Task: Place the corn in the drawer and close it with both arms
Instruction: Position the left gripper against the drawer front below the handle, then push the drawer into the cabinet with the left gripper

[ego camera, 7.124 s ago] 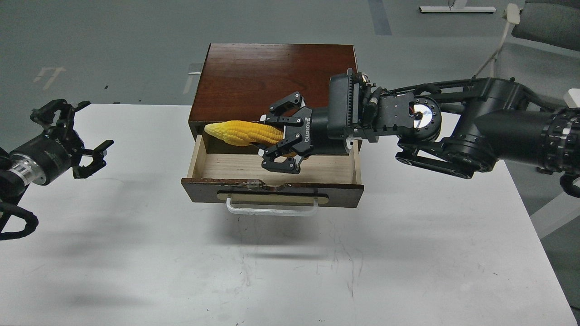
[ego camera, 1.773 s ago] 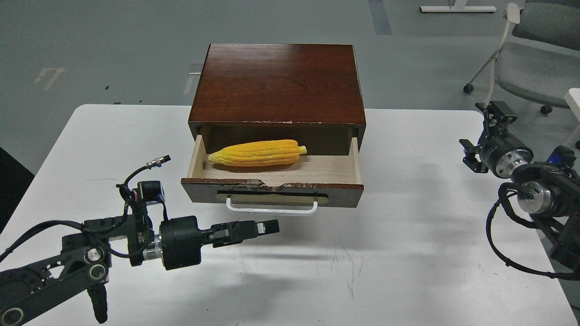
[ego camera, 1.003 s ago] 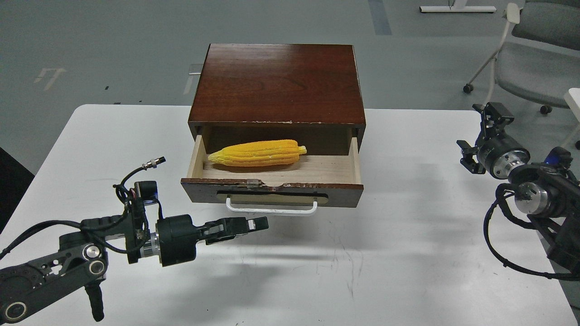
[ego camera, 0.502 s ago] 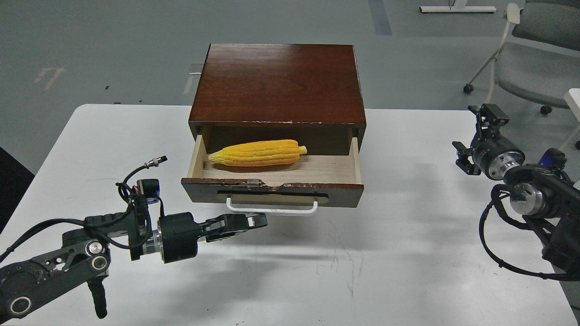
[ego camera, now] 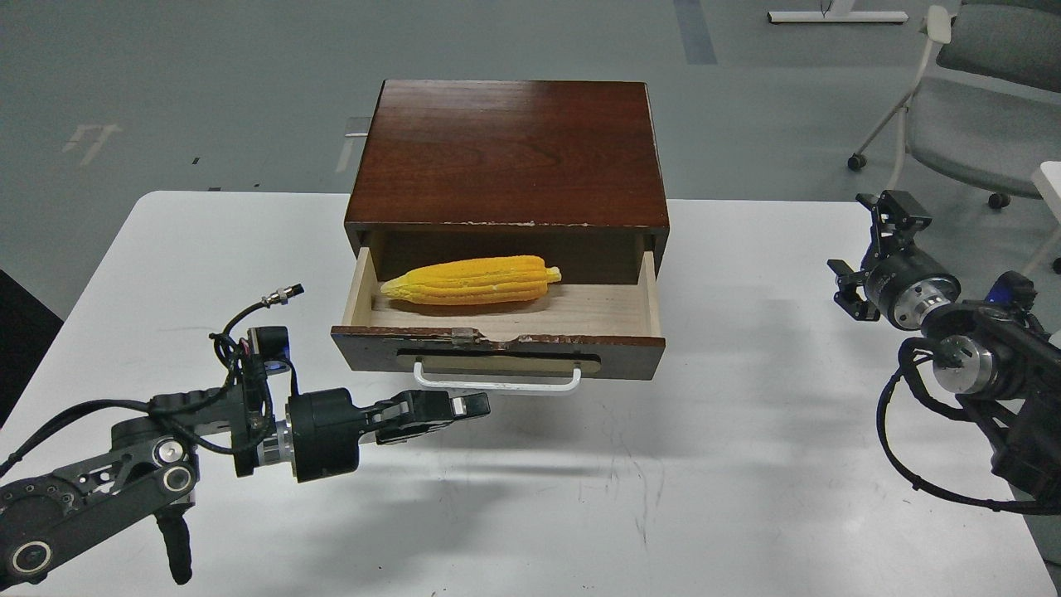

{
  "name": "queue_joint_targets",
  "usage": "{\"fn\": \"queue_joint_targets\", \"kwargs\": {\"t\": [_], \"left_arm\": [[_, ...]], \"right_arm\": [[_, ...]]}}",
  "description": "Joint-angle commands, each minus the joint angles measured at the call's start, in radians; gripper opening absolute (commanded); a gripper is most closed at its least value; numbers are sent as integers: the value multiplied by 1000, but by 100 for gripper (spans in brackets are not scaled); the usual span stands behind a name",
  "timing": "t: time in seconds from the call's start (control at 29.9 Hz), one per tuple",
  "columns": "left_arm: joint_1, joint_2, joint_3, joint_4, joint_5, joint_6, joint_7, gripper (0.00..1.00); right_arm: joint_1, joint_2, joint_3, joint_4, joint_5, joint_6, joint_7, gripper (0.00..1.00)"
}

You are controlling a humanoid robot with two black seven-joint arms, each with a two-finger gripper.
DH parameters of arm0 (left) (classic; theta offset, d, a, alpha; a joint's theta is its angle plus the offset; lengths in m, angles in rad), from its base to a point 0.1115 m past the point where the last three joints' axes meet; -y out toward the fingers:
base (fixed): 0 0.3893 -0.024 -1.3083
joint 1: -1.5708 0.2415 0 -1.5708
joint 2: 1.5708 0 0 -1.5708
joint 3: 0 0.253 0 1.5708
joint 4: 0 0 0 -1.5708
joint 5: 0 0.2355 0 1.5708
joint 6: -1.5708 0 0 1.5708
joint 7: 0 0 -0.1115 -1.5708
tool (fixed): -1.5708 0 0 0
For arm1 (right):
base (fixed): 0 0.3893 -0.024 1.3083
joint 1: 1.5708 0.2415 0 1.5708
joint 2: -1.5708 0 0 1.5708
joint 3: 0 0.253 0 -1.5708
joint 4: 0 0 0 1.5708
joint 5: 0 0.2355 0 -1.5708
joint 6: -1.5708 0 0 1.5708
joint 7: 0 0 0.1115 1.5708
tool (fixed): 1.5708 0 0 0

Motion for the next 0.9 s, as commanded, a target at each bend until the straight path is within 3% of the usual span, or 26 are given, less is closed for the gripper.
{"fn": "queue_joint_targets", "kwargs": {"t": [0.0, 0.87], "left_arm": [[-1, -3, -9, 0, 1, 3, 0, 0], [-57, -33, -4, 51, -4, 11, 6, 3]], "right_arm": [[0, 0, 0, 0, 0, 0, 0, 100], [2, 6, 0, 0, -2, 0, 0, 100]]}}
